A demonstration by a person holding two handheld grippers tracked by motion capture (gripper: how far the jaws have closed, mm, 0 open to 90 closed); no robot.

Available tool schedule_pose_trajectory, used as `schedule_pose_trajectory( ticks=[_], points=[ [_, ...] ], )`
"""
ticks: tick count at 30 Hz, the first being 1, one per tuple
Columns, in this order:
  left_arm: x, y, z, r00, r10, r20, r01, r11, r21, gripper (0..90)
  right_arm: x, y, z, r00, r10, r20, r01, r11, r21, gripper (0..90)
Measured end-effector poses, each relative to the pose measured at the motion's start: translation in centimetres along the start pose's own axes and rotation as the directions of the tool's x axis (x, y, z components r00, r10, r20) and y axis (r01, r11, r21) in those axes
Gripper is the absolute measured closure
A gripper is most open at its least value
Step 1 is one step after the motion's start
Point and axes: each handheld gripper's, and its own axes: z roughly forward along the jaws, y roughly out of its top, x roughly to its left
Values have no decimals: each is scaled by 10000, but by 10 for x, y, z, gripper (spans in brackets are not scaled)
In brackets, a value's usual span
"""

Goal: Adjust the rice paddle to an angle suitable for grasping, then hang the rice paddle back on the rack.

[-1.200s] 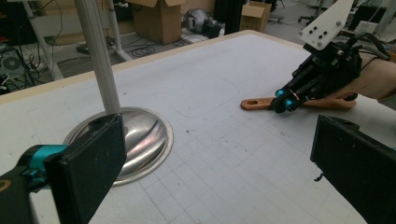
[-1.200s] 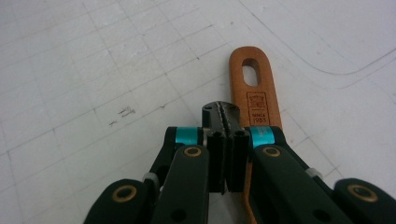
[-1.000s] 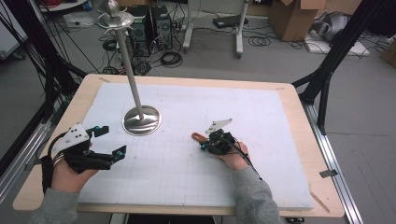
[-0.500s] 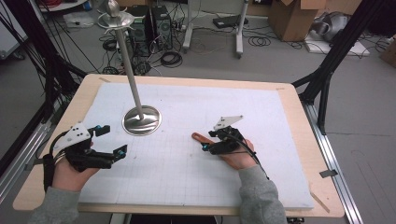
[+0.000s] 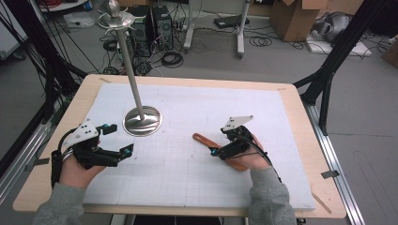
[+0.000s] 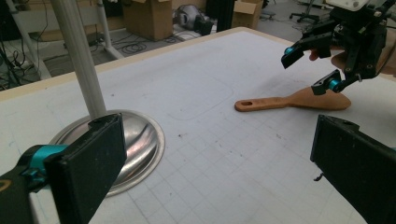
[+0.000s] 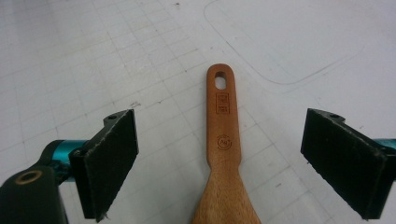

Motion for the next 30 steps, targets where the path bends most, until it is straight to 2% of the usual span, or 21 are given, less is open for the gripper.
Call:
schedule_pose_trajectory(
  ticks=[9, 12, 17, 23, 26, 30],
  points=[
    [-1, 0, 1, 10000, -3, 11, 3, 10000, 22, 40, -1, -1, 3, 10000, 11, -8, -11, 9998, 197, 92],
    [-2, 0, 0, 9998, -77, 165, 77, 10000, -7, 40, -3, -1, 7, 9999, 82, 105, -85, 9996, 287, 77],
    [-5, -1, 0, 9999, -38, 111, 38, 10000, 24, 40, -1, -2, 15, 10000, 36, 90, -42, 9980, 624, 38],
    [-4, -4, -3, 10000, -59, 52, 59, 9999, 121, 40, -4, 0, 19, 10000, 13, 86, -19, 9978, 669, 38],
    [-5, -3, -4, 9996, -155, 226, 154, 9999, 54, 40, -6, 0, 22, 9999, 44, 102, -51, 9972, 747, 37],
    [-8, -3, -6, 9995, -65, 308, 65, 10000, 4, 40, -7, 0, 25, 9999, 98, 141, -111, 9953, 960, 36]
  ],
)
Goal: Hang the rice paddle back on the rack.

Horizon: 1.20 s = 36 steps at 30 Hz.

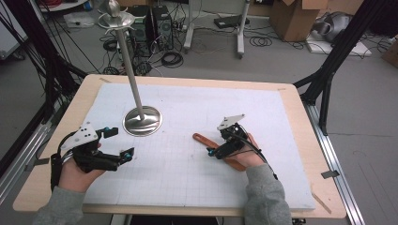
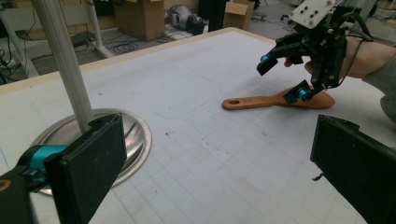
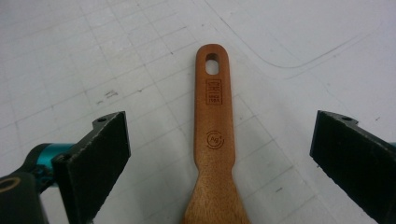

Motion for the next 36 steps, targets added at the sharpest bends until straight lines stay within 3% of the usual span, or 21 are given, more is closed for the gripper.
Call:
schedule_pose_trajectory(
  ticks=[2, 8, 11, 13, 20, 30, 36],
  points=[
    [0, -1, 0, 10000, -4, -8, 4, 10000, 48, 40, 0, 2, 2, 9998, -175, 114, 174, 9998, 109, 36],
    [1, -4, -2, 10000, -76, -33, 77, 9999, 105, 40, -3, 1, 7, 10000, -45, 68, 43, 9995, 297, 61],
    [0, -3, -3, 9997, -137, 183, 137, 9999, 16, 40, -5, 1, 8, 10000, 23, 65, -25, 9995, 305, 150],
    [0, -4, -4, 9996, -166, 239, 166, 9999, -7, 40, -5, 2, 9, 10000, 3, 22, -3, 9997, 231, 164],
    [1, -6, -8, 9998, -177, 120, 177, 9998, 27, 40, -7, 2, 13, 10000, 96, 3, -96, 9989, 449, 236],
    [2, -9, -15, 9997, -229, -82, 230, 9997, 63, 41, -4, 8, 21, 9999, -138, 51, 133, 9951, 976, 341],
    [2, -10, -18, 9996, -227, -155, 228, 9997, 76, 40, -4, 9, 23, 10000, 59, -3, -58, 9928, 1195, 403]
  ],
)
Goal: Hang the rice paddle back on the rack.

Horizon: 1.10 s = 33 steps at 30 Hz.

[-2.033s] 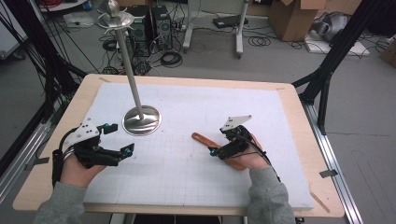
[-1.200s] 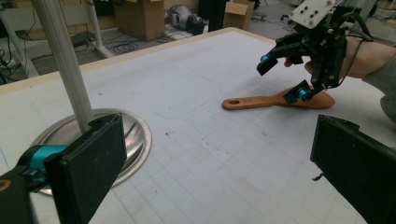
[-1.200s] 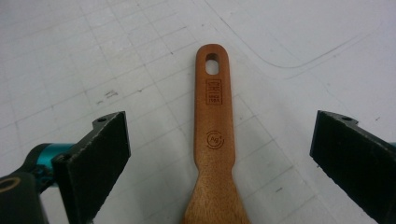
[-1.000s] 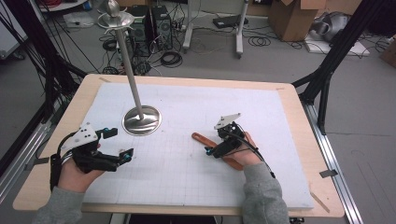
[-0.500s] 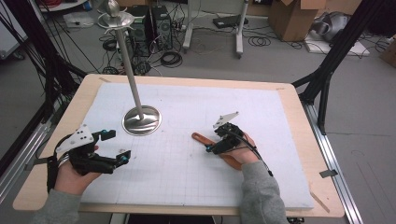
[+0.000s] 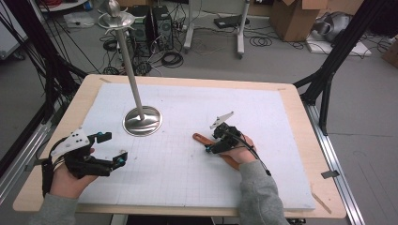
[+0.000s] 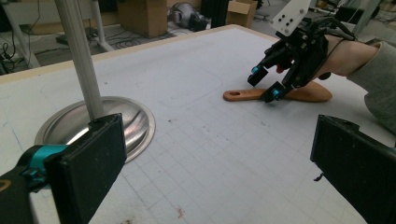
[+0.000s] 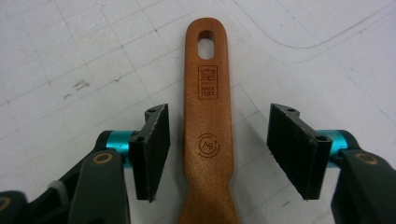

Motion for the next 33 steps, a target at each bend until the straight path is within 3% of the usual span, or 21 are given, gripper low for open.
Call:
schedule_pose_trajectory(
  ticks=[33],
  points=[
    [0, -2, -3, 9998, 37, -204, -35, 9999, 116, 40, 3, 0, -5, 9999, 54, -107, -50, 9993, 364, 637]
  ],
)
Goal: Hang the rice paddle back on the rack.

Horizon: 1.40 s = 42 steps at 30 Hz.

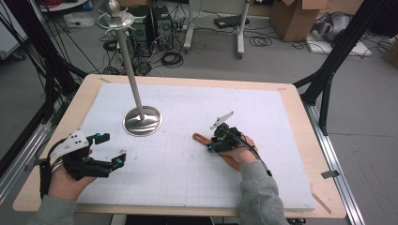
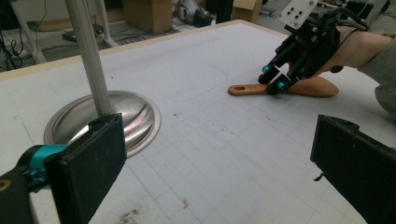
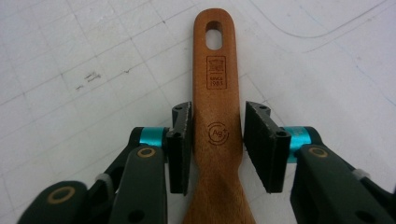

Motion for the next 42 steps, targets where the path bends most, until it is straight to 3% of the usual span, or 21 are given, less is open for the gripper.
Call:
schedule_pose_trajectory(
  ticks=[12, 21, 27, 35, 42],
  points=[
    [0, 0, 1, 10000, 49, 8, -49, 10000, 13, 40, 3, 1, -1, 9994, -277, 231, 277, 9996, 6, 645],
    [-1, 1, 3, 9999, 98, 37, -98, 10000, 5, 40, 3, 2, -20, 9993, -105, 347, 141, 9945, -1034, 645],
    [-1, 1, 5, 9999, 146, 90, -146, 9999, 30, 40, 3, 1, -35, 9994, -122, 321, 188, 9770, -2125, 645],
    [-1, 2, 4, 9999, 119, 78, -119, 9999, -34, 40, 5, 0, -49, 9990, -267, 354, 358, 9565, -2896, 645],
    [-1, 2, 5, 9999, 100, 65, -99, 9999, -47, 40, 4, -2, -62, 9995, -87, 301, 184, 9412, -3373, 645]
  ],
)
